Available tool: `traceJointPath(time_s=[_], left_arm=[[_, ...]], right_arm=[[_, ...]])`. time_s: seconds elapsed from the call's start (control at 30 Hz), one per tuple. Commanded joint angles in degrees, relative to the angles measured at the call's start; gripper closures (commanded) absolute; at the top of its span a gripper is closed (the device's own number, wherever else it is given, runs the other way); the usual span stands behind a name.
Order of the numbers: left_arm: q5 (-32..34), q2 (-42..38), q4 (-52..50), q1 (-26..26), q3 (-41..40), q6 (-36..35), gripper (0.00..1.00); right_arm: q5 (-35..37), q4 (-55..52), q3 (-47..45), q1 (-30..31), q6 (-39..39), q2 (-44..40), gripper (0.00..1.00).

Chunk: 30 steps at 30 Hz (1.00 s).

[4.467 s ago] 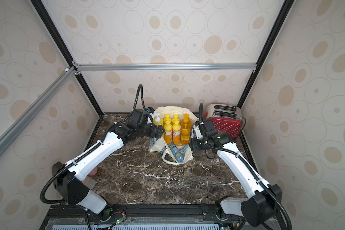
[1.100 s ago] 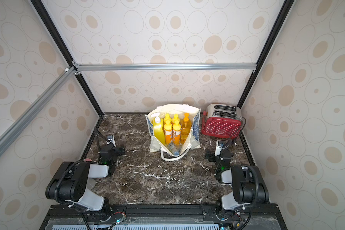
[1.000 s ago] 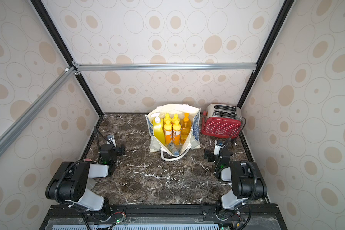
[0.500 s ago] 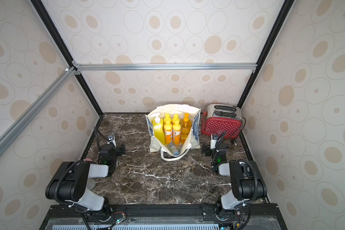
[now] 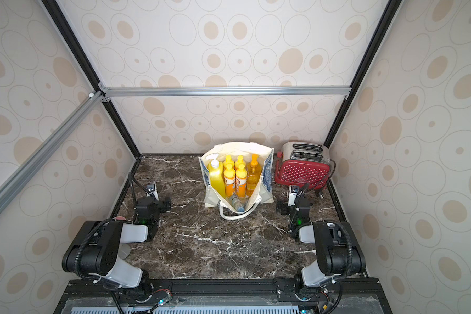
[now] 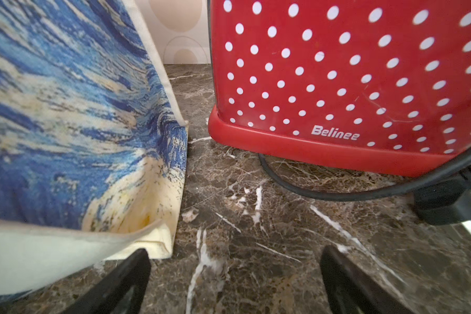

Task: Pack dish soap into the shopping bag
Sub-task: Reset both arms

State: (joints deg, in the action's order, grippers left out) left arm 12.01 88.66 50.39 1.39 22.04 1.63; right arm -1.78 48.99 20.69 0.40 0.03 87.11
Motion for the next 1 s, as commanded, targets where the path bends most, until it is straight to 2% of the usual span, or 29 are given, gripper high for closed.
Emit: traceJointPath(time_s=[0.0, 0.07, 0.17, 0.23, 0.97], left_arm=[[-0.15, -0.60, 0.40, -0.25, 0.89, -1.28, 0.01], [-0.15, -0.56, 0.37, -0.25, 0.85, -1.32, 0.01], [-0.14, -0.60, 0.37, -0.25, 0.90, -1.31, 0.01], [-0.14, -0.59, 0.32, -0.25, 0.82, -1.34, 0.01], [-0.14, -0.66, 0.32, -0.25, 0.87, -1.28, 0.01]], right_arm=[[-2.86, 0.39, -0.24, 0.12, -1.85, -1.90, 0.00], [-3.60, 1.70, -1.06, 0.18, -2.13, -2.24, 0.00], [-5.27, 0.62, 2.47, 0.28, -2.69, 2.22, 0.00], [-4.29, -3.33, 2.63, 0.29, -2.54, 0.22, 0.00], [-3.14, -3.38, 3.26, 0.56, -2.45, 0.80, 0.00]])
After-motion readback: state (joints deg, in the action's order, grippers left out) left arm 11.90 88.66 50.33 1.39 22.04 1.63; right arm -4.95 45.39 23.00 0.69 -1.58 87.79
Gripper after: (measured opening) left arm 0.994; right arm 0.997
